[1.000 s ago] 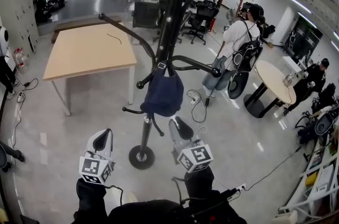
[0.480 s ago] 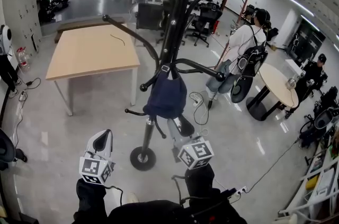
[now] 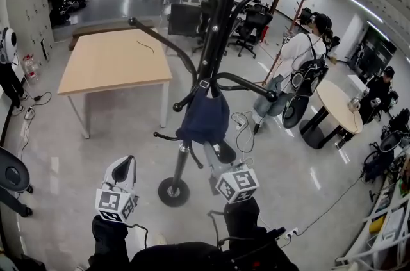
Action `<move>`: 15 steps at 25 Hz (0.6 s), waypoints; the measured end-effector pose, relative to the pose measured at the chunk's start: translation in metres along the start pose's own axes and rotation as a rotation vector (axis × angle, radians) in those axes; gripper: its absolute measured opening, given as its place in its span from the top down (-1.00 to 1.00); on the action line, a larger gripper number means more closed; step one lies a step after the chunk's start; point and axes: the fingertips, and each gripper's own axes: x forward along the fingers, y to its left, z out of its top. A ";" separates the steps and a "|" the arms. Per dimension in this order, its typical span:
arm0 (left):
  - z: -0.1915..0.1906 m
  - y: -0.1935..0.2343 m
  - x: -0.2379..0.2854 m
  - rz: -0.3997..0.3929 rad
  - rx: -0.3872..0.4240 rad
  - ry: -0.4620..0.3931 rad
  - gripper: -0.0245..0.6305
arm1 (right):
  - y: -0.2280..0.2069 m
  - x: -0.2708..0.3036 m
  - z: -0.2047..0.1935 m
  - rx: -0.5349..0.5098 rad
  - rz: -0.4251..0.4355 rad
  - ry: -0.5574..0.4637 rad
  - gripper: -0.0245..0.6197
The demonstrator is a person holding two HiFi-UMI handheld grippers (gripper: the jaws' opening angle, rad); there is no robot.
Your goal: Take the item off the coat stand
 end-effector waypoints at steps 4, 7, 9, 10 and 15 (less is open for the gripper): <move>-0.002 0.001 0.000 0.004 -0.003 0.001 0.92 | -0.002 0.000 0.000 0.001 -0.006 -0.002 0.47; -0.002 0.001 0.000 0.004 -0.005 0.000 0.92 | -0.004 -0.001 0.001 0.002 -0.013 -0.002 0.52; -0.001 0.000 0.000 0.004 -0.005 -0.001 0.92 | -0.004 -0.002 0.002 0.003 -0.017 -0.002 0.56; -0.001 0.000 0.000 0.003 -0.004 -0.001 0.92 | -0.004 -0.002 0.002 0.004 -0.020 -0.003 0.58; 0.001 0.001 -0.001 0.002 -0.003 -0.001 0.92 | -0.004 -0.002 0.003 0.002 -0.027 -0.003 0.67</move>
